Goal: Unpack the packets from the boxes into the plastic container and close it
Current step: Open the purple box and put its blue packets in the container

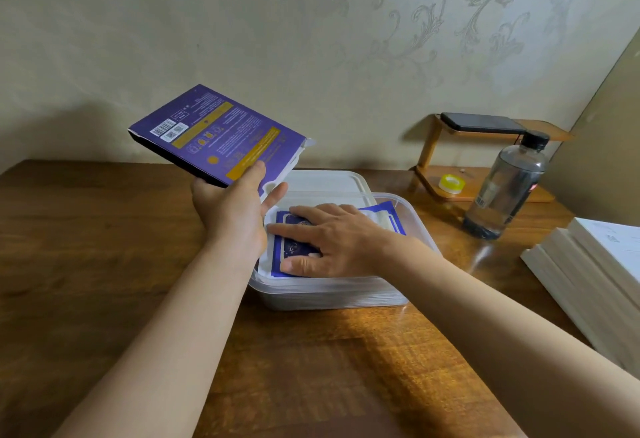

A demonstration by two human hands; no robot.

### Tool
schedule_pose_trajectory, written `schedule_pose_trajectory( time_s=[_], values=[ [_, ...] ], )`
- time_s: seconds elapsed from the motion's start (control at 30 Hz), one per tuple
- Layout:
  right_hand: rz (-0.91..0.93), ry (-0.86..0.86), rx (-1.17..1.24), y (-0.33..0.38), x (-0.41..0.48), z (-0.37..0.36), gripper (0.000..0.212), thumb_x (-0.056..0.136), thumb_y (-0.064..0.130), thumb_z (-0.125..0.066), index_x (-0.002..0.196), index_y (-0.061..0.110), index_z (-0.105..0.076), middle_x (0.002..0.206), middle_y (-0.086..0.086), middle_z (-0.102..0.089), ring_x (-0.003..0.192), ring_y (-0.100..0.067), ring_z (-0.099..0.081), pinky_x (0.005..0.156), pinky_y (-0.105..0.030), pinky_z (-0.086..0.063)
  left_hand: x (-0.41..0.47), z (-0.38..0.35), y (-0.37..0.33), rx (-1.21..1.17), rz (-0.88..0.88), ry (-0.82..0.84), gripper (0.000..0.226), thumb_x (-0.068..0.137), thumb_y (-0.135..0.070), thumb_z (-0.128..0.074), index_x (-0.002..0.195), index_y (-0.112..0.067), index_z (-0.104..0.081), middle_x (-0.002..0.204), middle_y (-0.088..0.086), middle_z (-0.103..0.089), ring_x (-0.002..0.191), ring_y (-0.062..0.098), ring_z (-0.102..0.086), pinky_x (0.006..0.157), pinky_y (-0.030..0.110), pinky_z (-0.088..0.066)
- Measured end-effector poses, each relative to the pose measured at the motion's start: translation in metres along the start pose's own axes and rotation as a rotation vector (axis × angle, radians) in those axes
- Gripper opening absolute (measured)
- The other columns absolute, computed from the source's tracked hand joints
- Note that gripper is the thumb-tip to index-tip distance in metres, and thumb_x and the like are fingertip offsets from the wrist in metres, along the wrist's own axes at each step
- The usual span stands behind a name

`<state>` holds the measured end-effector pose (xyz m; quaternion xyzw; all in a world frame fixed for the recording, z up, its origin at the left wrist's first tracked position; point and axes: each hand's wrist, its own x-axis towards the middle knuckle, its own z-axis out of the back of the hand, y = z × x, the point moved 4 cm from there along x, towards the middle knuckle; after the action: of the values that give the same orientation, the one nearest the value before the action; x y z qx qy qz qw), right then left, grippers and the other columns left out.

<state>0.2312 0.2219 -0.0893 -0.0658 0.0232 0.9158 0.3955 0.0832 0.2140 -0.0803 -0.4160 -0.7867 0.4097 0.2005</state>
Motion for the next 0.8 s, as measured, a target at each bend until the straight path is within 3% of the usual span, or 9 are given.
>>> schedule_pose_trajectory(
  time_s=[0.23, 0.43, 0.57, 0.8],
  values=[
    [-0.006, -0.018, 0.057, -0.001, 0.0, 0.001, 0.07, 0.09, 0.08, -0.025, 0.153, 0.052, -0.015, 0.165, 0.005, -0.02, 0.149, -0.026, -0.022, 0.119, -0.05, -0.017, -0.003, -0.001, -0.002, 0.008, -0.012, -0.006, 0.045, 0.089, 0.002, -0.073, 0.128, -0.011, -0.053, 0.118, 0.003, -0.069, 0.087, 0.009, -0.076, 0.065, 0.033, -0.063],
    [-0.053, -0.086, 0.251, -0.02, -0.024, 0.02, 0.068, 0.093, 0.07, -0.041, 0.154, 0.048, -0.023, 0.165, 0.002, -0.021, 0.152, -0.021, -0.013, 0.12, -0.045, -0.013, -0.002, -0.001, -0.002, -0.013, 0.004, -0.005, 0.042, 0.089, 0.005, -0.072, 0.124, -0.012, -0.057, 0.109, 0.002, -0.07, 0.076, 0.006, -0.075, 0.062, 0.034, -0.062],
    [-0.069, -0.045, 0.153, -0.034, -0.032, 0.008, 0.072, 0.088, 0.079, -0.034, 0.153, 0.053, -0.017, 0.164, 0.007, -0.022, 0.15, -0.023, -0.016, 0.119, -0.05, -0.017, -0.001, -0.002, -0.001, -0.004, 0.006, 0.011, 0.044, 0.089, 0.004, -0.072, 0.127, -0.011, -0.055, 0.111, 0.002, -0.07, 0.077, 0.005, -0.075, 0.063, 0.033, -0.062],
    [-0.056, 0.027, 0.169, -0.039, -0.026, -0.004, 0.071, 0.089, 0.078, -0.03, 0.152, 0.057, -0.005, 0.165, 0.008, -0.018, 0.149, -0.025, -0.022, 0.118, -0.05, -0.018, -0.001, -0.003, -0.001, -0.006, 0.001, 0.002, 0.043, 0.089, 0.004, -0.072, 0.126, -0.011, -0.055, 0.109, 0.003, -0.069, 0.071, 0.002, -0.074, 0.062, 0.033, -0.062]
  ],
)
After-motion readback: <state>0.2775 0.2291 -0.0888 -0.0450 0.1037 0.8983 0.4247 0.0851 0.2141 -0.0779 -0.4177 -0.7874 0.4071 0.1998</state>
